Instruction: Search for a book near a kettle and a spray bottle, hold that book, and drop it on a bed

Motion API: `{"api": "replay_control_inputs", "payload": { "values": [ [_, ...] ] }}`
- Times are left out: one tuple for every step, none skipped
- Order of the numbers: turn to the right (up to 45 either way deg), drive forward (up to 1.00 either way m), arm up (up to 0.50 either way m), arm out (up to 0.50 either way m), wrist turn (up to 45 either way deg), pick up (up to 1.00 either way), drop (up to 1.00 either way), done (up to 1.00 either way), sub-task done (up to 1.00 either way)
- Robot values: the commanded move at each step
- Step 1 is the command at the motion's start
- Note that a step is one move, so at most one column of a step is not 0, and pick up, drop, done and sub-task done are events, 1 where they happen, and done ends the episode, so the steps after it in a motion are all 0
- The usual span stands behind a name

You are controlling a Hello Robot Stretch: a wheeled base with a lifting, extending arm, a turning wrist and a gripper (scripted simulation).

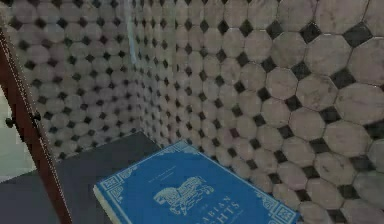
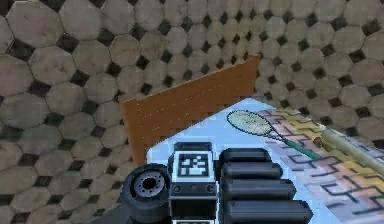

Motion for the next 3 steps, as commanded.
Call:
{"api": "replay_control_inputs", "payload": {
  "values": [
    [45.0,0.0,0.0,0.0,0.0,0.0,0.0,0.0,0.0],
    [42.0,0.0,0.0,0.0,0.0,0.0,0.0,0.0,0.0],
    [0.0,0.0,0.0,0.48,0.0,0.0,0.0,0.0,0.0]
  ]
}}
